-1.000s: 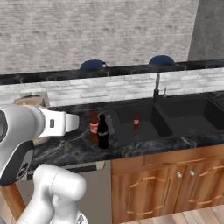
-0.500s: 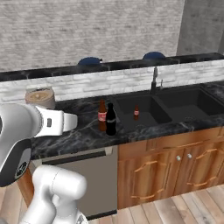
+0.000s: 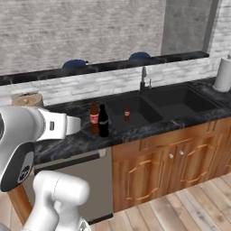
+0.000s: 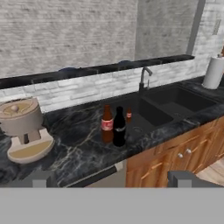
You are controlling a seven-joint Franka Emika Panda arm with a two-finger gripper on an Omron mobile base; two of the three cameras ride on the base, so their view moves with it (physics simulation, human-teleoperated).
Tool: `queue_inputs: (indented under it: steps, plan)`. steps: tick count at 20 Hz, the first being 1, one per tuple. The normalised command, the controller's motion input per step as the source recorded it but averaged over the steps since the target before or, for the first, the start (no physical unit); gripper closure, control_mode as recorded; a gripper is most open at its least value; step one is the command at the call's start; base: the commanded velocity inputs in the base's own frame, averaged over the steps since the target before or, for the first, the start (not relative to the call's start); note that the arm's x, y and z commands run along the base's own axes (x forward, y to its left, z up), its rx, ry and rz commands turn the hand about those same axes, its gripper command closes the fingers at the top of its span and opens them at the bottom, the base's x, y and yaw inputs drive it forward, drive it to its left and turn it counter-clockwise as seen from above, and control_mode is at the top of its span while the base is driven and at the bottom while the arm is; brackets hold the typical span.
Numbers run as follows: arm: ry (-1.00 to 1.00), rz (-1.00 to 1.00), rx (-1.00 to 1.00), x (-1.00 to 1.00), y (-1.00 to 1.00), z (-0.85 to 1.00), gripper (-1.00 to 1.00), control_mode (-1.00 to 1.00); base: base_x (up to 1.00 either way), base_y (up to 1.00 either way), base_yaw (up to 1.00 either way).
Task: Place the large bottle from the dining counter next to the other large bottle outside the sink, and place the small bottle from the dining counter next to the other small bottle inside the sink.
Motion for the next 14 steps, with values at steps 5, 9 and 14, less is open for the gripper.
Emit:
queue_inputs:
  steps: [5, 9, 14]
  plan:
    - [0.0, 0.0, 0.0, 0.0, 0.0, 0.0, -1.0, 1.0, -0.03, 0.02, -0.25]
    - [0.0, 0.0, 0.0, 0.0, 0.0, 0.0, -1.0, 1.0, 0.0, 0.0, -0.25]
    - [0.0, 0.0, 0.0, 0.0, 0.0, 0.0, -1.0, 1.0, 0.0, 0.01, -0.25]
